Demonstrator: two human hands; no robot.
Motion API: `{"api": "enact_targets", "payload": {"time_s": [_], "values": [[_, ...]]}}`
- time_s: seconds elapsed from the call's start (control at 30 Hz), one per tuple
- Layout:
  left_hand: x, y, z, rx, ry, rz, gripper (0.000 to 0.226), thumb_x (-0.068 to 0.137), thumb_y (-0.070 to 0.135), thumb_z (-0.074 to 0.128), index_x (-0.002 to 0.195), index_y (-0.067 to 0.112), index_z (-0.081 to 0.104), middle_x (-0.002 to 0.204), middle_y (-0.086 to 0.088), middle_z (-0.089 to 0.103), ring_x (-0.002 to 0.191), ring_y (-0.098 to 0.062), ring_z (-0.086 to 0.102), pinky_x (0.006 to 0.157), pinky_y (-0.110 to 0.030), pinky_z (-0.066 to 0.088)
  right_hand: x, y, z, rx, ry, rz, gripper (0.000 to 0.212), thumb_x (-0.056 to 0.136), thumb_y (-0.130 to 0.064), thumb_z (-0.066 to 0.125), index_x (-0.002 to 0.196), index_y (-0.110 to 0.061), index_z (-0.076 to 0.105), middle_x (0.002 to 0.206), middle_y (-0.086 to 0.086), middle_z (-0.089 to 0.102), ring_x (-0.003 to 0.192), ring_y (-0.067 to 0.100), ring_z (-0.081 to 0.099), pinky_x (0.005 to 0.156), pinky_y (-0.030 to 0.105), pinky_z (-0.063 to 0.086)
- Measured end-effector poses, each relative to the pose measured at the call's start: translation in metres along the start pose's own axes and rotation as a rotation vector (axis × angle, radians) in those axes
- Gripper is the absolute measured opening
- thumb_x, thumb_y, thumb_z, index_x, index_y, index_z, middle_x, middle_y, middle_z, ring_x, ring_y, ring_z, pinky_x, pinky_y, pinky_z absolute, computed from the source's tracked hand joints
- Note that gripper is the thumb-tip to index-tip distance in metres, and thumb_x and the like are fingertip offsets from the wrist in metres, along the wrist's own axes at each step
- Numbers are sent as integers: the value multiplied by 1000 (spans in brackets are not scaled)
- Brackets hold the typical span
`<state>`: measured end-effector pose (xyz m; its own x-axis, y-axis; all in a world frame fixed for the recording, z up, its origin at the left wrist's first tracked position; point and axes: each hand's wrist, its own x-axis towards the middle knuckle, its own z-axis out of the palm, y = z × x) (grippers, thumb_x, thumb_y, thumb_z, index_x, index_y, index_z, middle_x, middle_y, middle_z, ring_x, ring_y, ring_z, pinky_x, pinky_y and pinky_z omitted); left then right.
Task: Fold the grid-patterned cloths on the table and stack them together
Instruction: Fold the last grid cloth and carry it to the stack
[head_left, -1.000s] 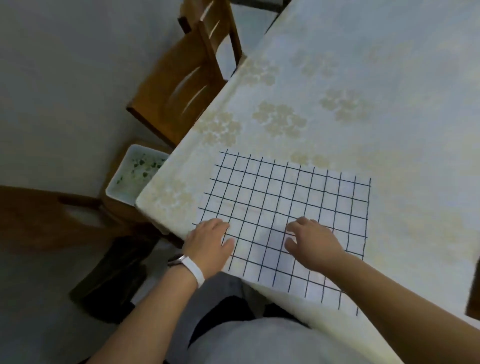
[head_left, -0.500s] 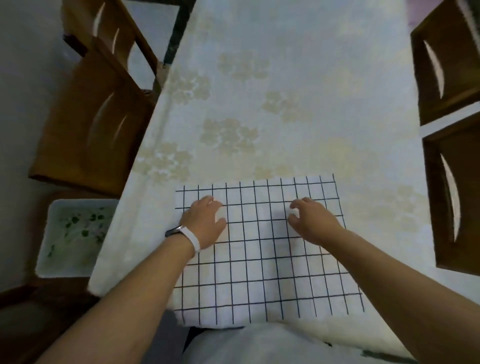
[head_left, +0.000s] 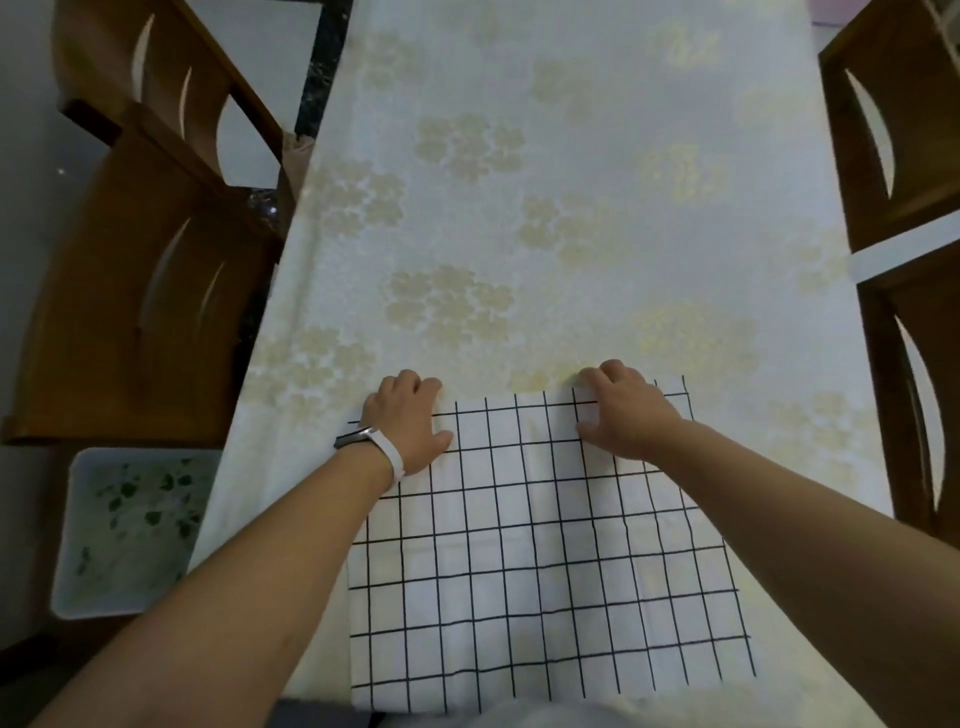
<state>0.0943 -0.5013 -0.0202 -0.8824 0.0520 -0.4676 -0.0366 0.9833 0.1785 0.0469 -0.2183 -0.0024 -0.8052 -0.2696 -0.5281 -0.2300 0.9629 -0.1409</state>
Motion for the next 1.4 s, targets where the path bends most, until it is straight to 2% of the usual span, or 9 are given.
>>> {"api": "enact_targets", "payload": {"time_s": [0.23, 0.5, 0.6, 0.73, 0.83, 0.97, 1.07, 1.23, 1.4], "values": [[15, 5, -6, 31, -77, -2, 50, 80, 51, 61, 119, 23, 46, 120, -3, 50, 110, -26, 47, 90, -39, 42, 17, 13, -1, -81, -16, -83, 70, 78, -50, 67, 136, -19, 40, 127, 7, 46, 119, 27, 41, 95, 42, 45], [10, 11, -5, 44, -75, 53, 24, 88, 38, 53, 106, 22, 57, 107, -1, 54, 101, -25, 51, 84, -36, 40, 23, 21, -3, -104, 13, -117, 25, 84, -22, 57, 108, -15, 56, 108, 7, 49, 102, 29, 47, 76, 34, 39], [-1, 12, -7, -39, 27, 108, 6, 90, 27, 49, 87, 25, 54, 87, 3, 56, 87, -24, 54, 79, -36, 41, 16, 22, -3, 4, 40, -79, 38, 83, -14, 56, 121, -16, 53, 116, 8, 48, 98, 31, 51, 80, 37, 45], [-17, 10, -16, -140, 106, 185, 9, 91, 23, 51, 84, 22, 56, 76, 5, 58, 74, -22, 54, 72, -34, 41, 5, 24, -7, 141, 43, -23, 50, 84, -12, 56, 133, -19, 47, 125, 6, 41, 88, 34, 58, 76, 40, 50], [-29, 9, -23, -158, 150, 245, 9, 92, 23, 52, 84, 24, 57, 76, 4, 61, 73, -21, 54, 65, -31, 36, -4, 28, -10, 110, -7, -57, 38, 84, -18, 59, 121, -21, 57, 120, 4, 47, 93, 30, 58, 80, 36, 47], [-46, 11, -31, -169, 212, 328, 8, 91, 23, 56, 84, 23, 59, 74, 4, 62, 71, -22, 54, 63, -30, 36, -20, 27, -17, 40, 68, -113, 16, 80, -19, 65, 96, -20, 65, 108, 2, 50, 97, 24, 52, 84, 40, 49], [-60, 13, -36, -160, 258, 346, 8, 91, 23, 57, 83, 22, 59, 71, 3, 60, 68, -21, 53, 61, -29, 34, -33, 24, -25, 40, 110, -146, 2, 82, -17, 60, 83, -19, 61, 99, 1, 56, 88, 24, 54, 77, 40, 50], [-73, 8, -44, -78, 166, 222, 12, 95, 30, 49, 88, 25, 57, 77, 5, 60, 74, -21, 56, 62, -32, 46, -62, 26, -38, -88, 176, -162, 9, 86, -11, 49, 80, -19, 49, 71, 1, 57, 68, 28, 55, 63, 35, 46], [-76, 2, -55, -32, 174, 188, 15, 95, 30, 48, 87, 26, 59, 87, 6, 63, 78, -19, 56, 62, -30, 42, -88, 38, -47, -89, 168, -73, 15, 92, -13, 46, 96, -19, 60, 91, 1, 63, 81, 26, 59, 65, 33, 45]]}}
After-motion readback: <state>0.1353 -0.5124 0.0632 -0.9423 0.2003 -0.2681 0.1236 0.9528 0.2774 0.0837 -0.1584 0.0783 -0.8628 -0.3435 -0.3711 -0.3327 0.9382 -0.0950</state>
